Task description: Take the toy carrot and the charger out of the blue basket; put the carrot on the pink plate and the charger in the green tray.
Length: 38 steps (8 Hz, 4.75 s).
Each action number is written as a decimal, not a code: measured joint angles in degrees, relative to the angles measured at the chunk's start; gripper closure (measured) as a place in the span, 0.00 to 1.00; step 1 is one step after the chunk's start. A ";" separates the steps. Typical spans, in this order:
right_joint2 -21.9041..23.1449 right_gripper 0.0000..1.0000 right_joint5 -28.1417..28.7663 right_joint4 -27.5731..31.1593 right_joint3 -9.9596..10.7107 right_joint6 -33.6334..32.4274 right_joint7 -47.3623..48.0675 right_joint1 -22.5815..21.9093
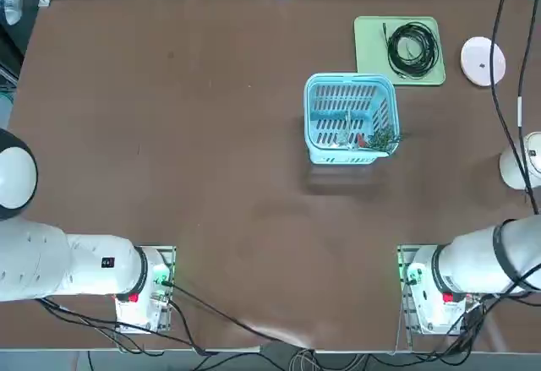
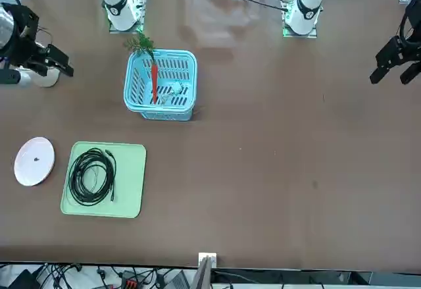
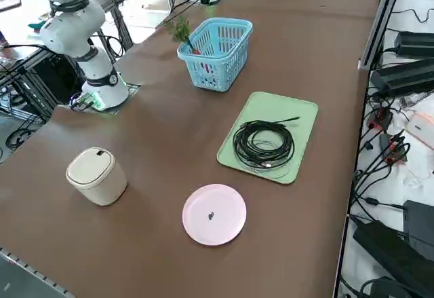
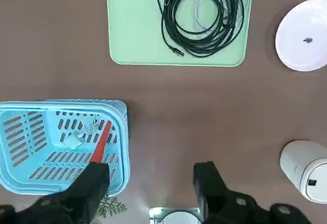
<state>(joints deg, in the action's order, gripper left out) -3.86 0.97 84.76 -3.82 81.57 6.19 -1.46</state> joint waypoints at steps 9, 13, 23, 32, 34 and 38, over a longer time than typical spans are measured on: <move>1.53 0.00 -0.04 34.10 -0.77 37.40 20.10 -17.58; 6.51 0.00 -0.06 46.27 -0.76 44.55 25.34 -21.66; 9.42 0.00 -0.05 62.19 -0.93 54.64 35.49 -29.93; 6.76 0.15 -0.06 65.85 -0.80 61.78 38.60 -32.95; 6.74 0.56 -0.06 65.88 -0.33 59.90 37.60 -32.44; 6.77 0.83 -0.06 65.36 0.18 58.24 35.76 -31.56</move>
<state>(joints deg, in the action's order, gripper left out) 2.90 0.91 150.13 -3.64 139.81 41.94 -33.02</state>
